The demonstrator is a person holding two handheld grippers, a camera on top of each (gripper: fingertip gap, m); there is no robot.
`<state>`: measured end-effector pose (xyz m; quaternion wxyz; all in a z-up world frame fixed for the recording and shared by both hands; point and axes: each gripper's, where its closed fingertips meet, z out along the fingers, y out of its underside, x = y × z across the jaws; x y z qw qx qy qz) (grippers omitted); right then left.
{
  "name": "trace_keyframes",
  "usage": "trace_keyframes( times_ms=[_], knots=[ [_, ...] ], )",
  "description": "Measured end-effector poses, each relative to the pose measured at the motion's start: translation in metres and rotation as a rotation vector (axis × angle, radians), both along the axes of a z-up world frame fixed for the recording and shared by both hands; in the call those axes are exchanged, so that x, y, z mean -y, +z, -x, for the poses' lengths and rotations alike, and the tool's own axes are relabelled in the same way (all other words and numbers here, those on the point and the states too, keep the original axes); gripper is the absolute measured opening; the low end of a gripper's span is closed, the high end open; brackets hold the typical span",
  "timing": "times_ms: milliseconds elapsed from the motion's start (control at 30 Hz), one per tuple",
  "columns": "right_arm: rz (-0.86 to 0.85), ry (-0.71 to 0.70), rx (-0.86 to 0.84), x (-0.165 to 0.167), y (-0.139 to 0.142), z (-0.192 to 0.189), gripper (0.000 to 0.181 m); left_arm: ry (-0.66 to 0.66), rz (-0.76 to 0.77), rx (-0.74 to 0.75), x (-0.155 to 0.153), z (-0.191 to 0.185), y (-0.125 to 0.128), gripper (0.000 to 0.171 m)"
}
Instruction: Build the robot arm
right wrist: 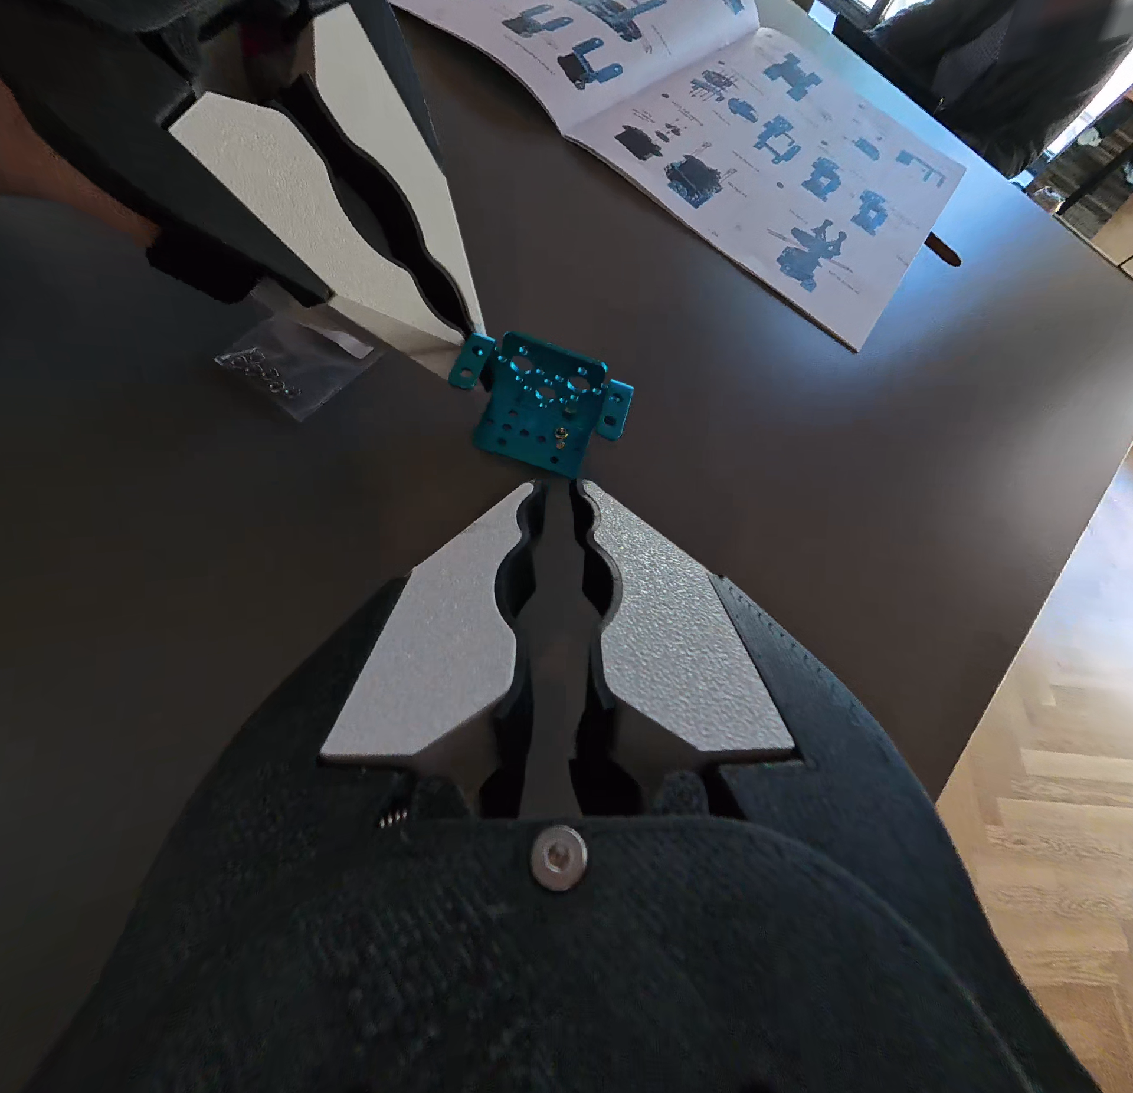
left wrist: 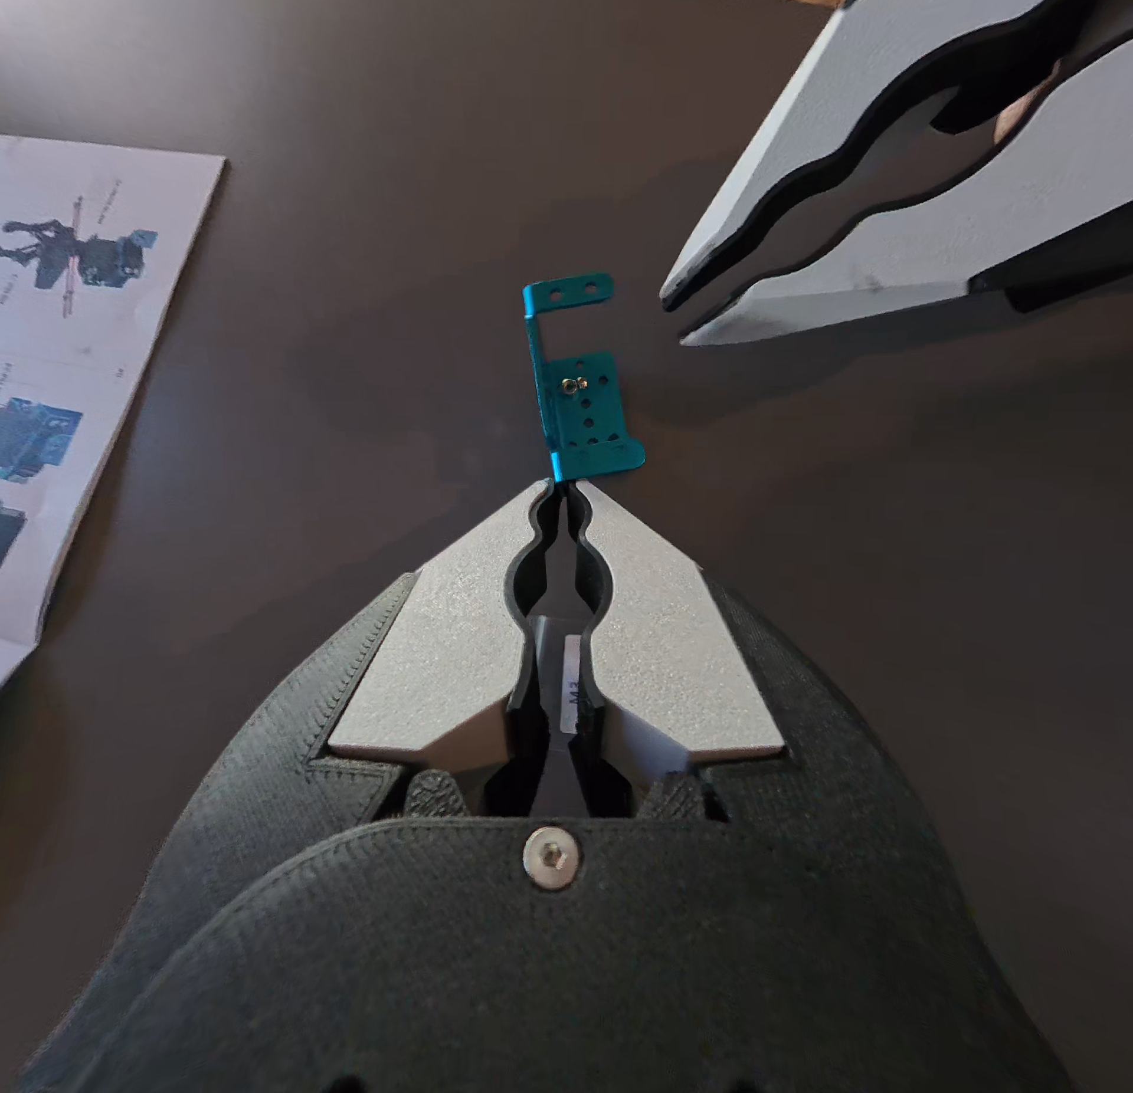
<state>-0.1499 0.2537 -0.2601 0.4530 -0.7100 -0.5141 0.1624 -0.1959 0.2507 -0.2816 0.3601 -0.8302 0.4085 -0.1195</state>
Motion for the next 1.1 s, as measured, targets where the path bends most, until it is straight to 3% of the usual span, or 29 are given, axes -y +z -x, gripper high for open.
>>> trace_keyframes(
  times_ms=[167, 533, 967, 1100],
  knots=[
    [-0.024, 0.027, 0.013, 0.001, -0.002, 0.002, 0.009, -0.045, -0.079, -0.058, 0.008, -0.001, -0.005, 0.002],
    [-0.204, 0.153, 0.122, 0.002, -0.011, 0.024, 0.010, -0.027, -0.067, -0.047, 0.006, 0.000, -0.005, 0.001],
    [0.071, 0.134, 0.027, 0.003, -0.015, 0.027, 0.014, 0.009, -0.013, -0.081, -0.002, -0.003, 0.000, 0.001],
    [0.168, 0.184, -0.040, 0.018, -0.009, 0.034, 0.014, 0.015, 0.002, -0.085, -0.004, -0.005, 0.000, 0.001]
  ],
)
